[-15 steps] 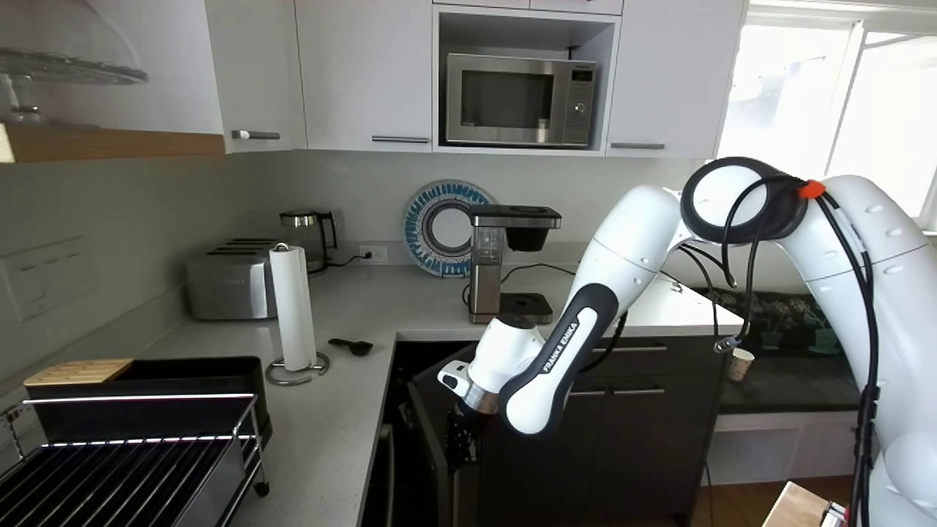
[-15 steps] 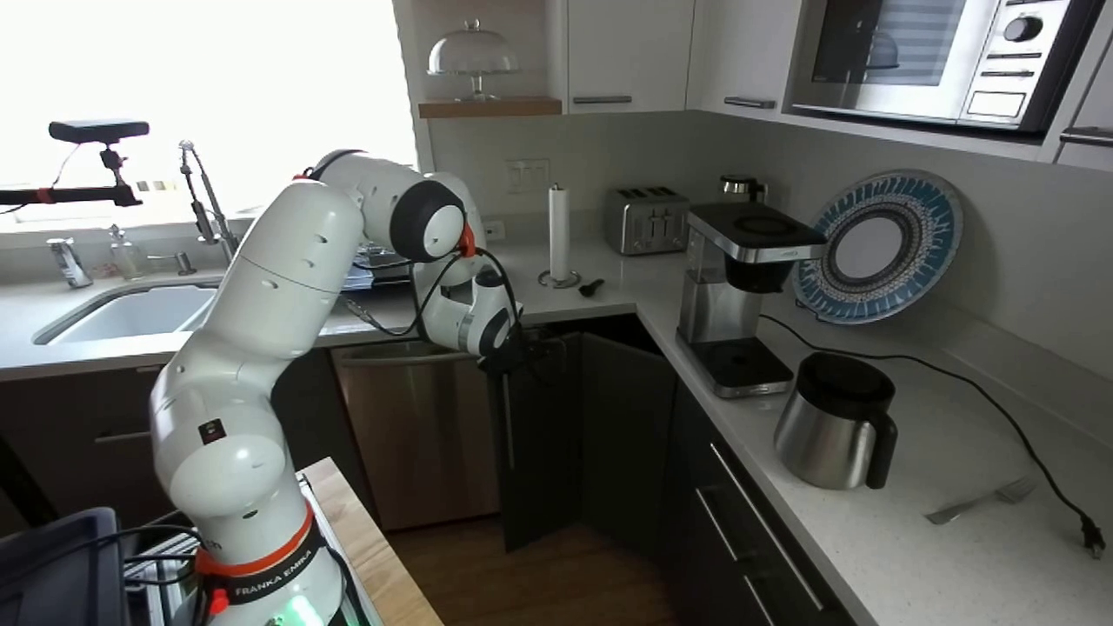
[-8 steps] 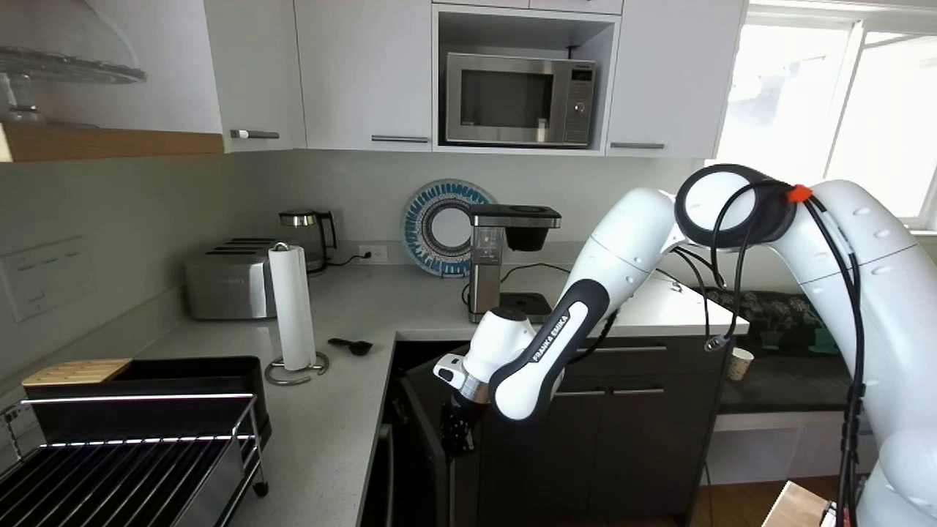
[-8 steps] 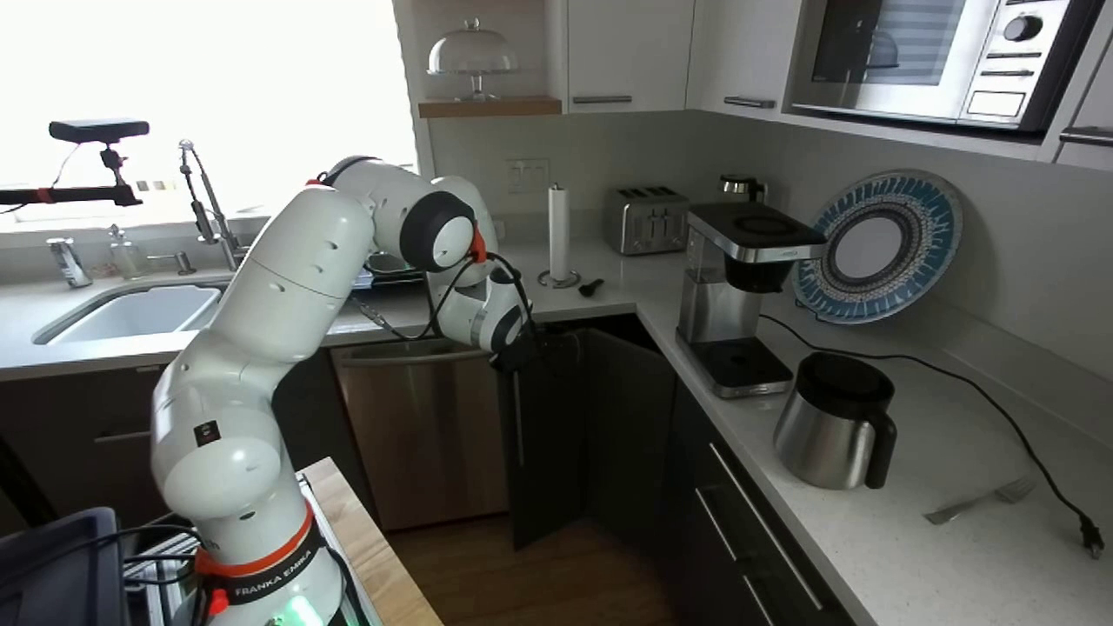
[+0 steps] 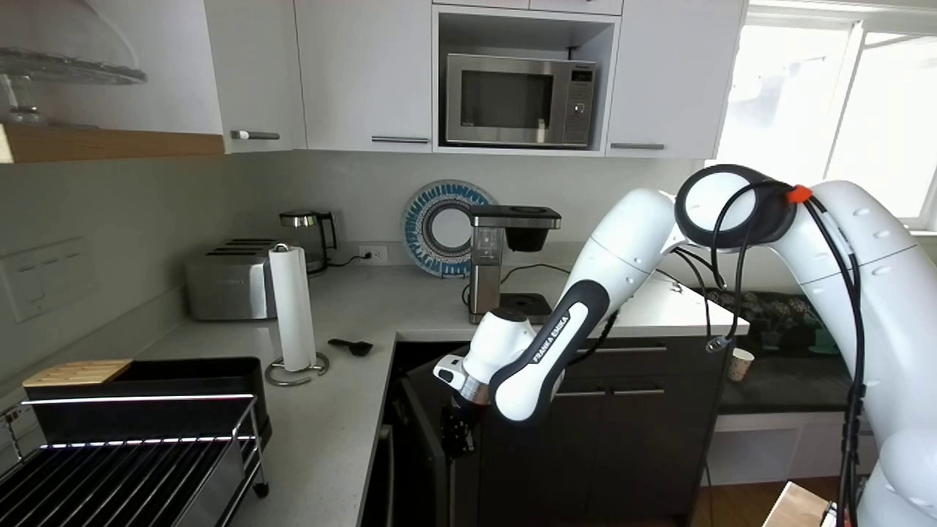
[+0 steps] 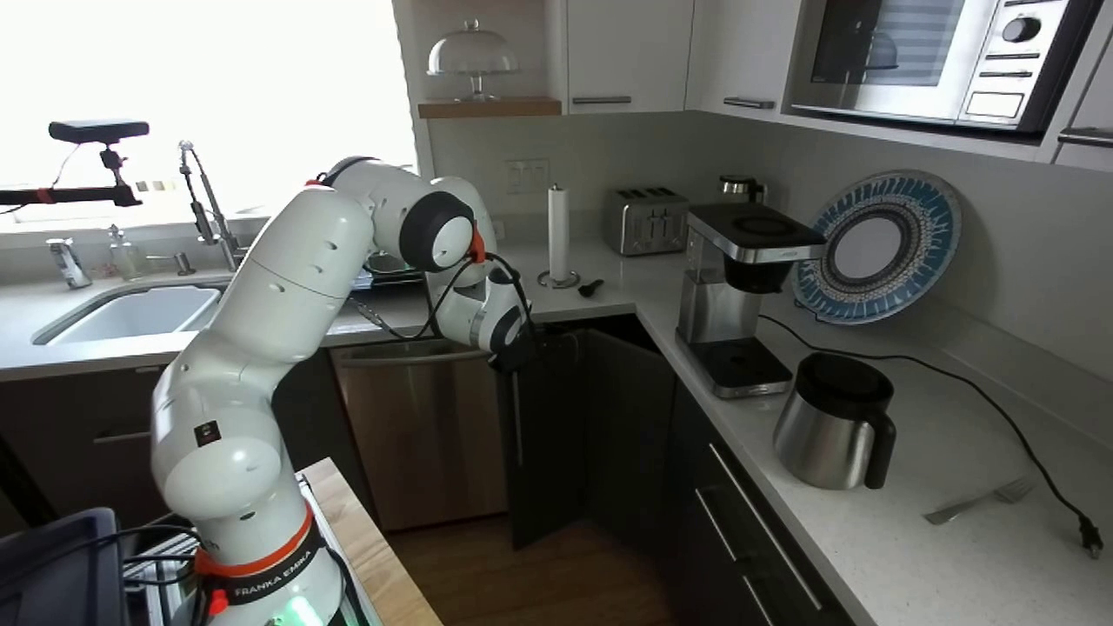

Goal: Close the open cabinet door on the bottom left

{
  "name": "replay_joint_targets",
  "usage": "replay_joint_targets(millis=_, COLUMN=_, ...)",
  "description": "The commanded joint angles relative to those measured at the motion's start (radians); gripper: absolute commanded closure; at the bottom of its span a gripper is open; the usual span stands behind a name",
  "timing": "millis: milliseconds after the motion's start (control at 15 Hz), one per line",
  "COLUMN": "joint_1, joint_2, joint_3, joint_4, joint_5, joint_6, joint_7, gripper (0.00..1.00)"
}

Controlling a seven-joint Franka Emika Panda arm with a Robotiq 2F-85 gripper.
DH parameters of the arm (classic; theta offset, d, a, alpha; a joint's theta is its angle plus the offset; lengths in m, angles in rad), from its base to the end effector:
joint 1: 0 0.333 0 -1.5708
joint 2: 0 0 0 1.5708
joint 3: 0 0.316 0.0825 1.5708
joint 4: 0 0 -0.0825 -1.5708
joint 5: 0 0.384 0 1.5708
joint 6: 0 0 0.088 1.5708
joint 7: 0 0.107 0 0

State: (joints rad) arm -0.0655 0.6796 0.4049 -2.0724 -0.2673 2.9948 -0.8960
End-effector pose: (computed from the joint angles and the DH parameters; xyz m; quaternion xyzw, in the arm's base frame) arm 0.5658 0.2156 0.1543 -0.7608 -0.6245 -0.1737 0.0318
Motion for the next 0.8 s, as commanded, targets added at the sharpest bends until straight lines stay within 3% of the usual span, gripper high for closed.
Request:
replay_joint_targets(millis=0, joint_1=0.007, joint_2=0.013, joint_3=-0.004, joint_4=0.026, joint_5=-0.003, joint_6=-0.004, joint_7=-0.01, gripper=0.95)
replay_joint_targets(millis=400, joint_1=0.042, joint_2=0.064, joint_3=-0.05, joint_4=0.165, joint_5=-0.044, joint_6=-0.082, joint_7=-0.076, gripper=0.95)
replay_joint_targets(millis=733, joint_1=0.013, joint_2=0.132, joint_3=-0.029, joint_4=0.296, joint_5=-0.022, joint_6=-0.14, joint_7=-0.199, gripper=0.95)
